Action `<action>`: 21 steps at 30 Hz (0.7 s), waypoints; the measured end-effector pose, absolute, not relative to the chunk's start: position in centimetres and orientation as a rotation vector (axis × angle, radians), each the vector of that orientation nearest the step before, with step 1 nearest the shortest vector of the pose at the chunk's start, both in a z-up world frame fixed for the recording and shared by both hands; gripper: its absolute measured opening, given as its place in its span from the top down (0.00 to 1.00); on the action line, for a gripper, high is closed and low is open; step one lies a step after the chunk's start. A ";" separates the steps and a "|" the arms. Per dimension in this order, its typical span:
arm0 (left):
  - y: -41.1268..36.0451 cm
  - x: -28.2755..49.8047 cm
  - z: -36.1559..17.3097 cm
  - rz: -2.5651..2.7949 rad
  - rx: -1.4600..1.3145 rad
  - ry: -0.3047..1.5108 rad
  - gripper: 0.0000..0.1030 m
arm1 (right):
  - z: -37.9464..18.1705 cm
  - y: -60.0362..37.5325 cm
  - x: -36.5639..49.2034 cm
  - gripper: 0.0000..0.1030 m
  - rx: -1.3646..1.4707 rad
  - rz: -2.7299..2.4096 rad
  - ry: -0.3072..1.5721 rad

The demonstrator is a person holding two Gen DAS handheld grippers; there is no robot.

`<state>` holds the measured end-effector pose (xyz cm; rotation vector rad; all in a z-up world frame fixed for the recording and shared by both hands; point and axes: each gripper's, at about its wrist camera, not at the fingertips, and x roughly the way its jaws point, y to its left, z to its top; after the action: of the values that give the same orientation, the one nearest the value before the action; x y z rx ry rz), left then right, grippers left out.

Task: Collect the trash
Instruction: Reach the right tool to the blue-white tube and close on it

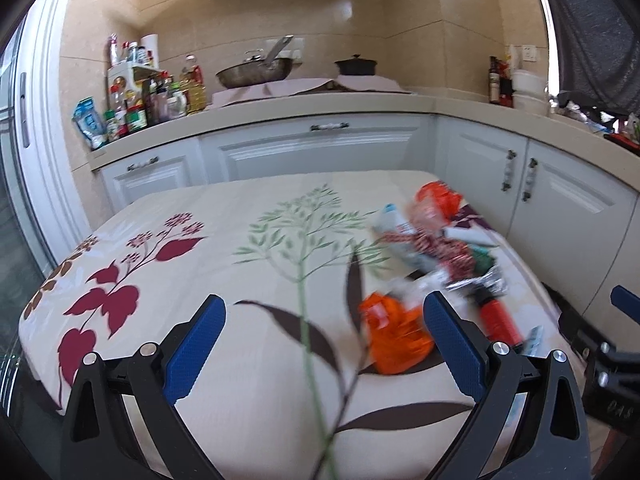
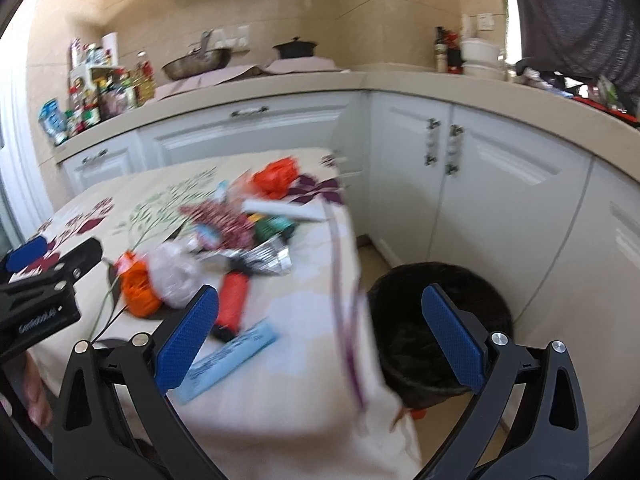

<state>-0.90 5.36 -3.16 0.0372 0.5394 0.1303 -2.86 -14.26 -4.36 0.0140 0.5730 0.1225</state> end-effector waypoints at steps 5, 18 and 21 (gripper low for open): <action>7.1 -1.0 -4.1 0.155 0.017 0.573 0.06 | -6.4 -10.8 -2.9 0.04 -0.072 0.165 0.631; 6.3 -0.6 -5.0 0.110 0.009 0.607 0.06 | -8.0 -13.8 -1.6 0.04 -0.048 0.050 0.679; 5.8 -0.5 -5.1 0.098 0.015 0.613 0.06 | -7.9 -14.5 -1.6 0.04 -0.019 0.063 0.668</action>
<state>-0.46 5.81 -5.09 0.0145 0.6126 0.0982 -1.58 -14.53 -7.89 -0.0195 0.6675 0.0632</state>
